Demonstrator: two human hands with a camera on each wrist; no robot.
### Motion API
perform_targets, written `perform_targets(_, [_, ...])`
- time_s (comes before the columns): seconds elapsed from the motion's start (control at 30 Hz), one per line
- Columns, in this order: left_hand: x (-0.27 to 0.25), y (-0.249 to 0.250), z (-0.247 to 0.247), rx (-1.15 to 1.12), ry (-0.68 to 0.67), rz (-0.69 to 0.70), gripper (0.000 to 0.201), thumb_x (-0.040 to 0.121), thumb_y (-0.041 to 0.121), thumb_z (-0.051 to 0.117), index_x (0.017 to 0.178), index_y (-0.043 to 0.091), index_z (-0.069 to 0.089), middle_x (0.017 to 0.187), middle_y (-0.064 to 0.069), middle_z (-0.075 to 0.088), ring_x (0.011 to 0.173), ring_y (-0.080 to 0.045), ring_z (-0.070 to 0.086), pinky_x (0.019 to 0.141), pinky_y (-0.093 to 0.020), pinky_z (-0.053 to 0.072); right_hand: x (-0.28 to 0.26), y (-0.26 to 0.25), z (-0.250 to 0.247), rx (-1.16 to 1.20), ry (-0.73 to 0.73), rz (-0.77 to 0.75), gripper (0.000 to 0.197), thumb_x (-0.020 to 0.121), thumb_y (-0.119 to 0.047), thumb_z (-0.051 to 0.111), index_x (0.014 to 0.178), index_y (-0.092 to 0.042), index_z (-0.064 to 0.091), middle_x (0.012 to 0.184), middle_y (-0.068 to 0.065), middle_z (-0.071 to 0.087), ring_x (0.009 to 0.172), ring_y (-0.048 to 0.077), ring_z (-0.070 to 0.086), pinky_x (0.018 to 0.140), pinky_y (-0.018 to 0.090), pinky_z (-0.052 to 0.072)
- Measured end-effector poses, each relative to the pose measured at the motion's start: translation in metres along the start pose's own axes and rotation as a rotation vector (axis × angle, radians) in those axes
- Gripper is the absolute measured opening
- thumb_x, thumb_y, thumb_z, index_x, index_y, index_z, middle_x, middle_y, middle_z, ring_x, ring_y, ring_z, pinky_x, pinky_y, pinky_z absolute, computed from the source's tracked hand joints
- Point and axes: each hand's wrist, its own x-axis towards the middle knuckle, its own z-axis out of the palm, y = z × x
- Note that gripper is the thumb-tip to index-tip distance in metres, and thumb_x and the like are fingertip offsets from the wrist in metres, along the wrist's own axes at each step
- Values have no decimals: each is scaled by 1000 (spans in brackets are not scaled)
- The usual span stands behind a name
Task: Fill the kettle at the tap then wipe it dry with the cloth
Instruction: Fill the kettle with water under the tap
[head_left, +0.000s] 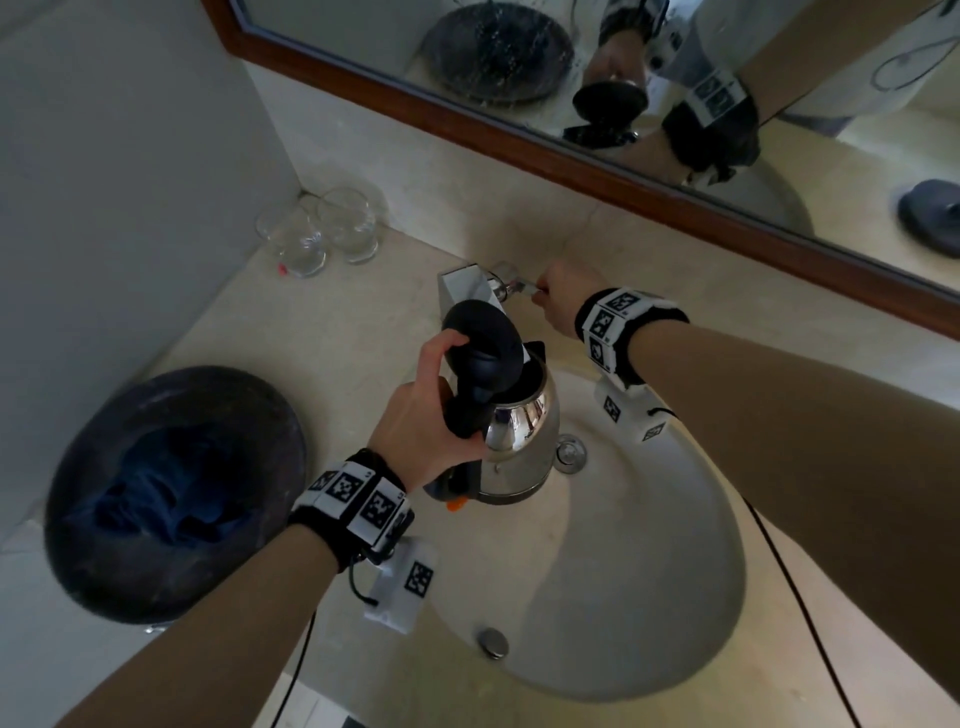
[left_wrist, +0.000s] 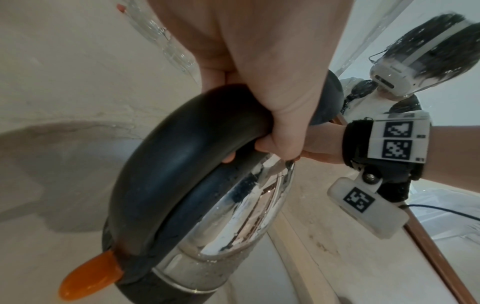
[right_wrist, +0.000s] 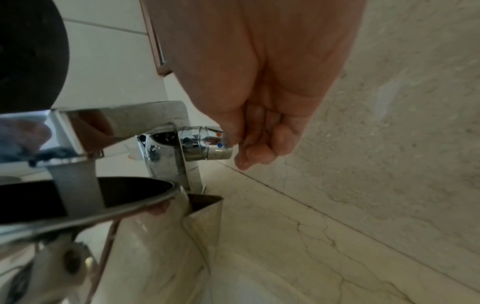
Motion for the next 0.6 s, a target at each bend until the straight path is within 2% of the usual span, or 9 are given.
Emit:
perform_targets(0.07, [1,1,1,-1,-3,6,95,61,17,80,131,44,21,77,-10,69,63,-23,69,62,-46,60,0,0,-2,-10,-8,-11,27,99,-19,49,105,1,67,81,12,56,76,25,52,67,28,38])
perform_targets(0.27, [4,0,2,-4,22,32,95,62,18,80,129,48,19,77,-10,70,64,-24,69,62,-46,59,1,-1,-3,-27,-17,-20,25,98,-17,51,105,0,67,87,16,60,81,29,57,69,28,39])
perform_targets(0.43, [5,0,-1,9,7,44,94,61,19,79,131,43,21,75,-8,69,62,-23,68,61,-45,59,2,-1,-4,-33,-16,-20,25,98,-18,51,105,0,67,84,12,57,78,26,54,68,29,41])
perform_targets(0.6, [4,0,-2,-8,20,41,94,60,18,80,129,46,21,79,-10,70,66,-24,68,62,-45,59,2,0,-1,-6,-5,-11,27,99,-21,50,104,-1,67,83,12,57,77,27,53,68,30,40])
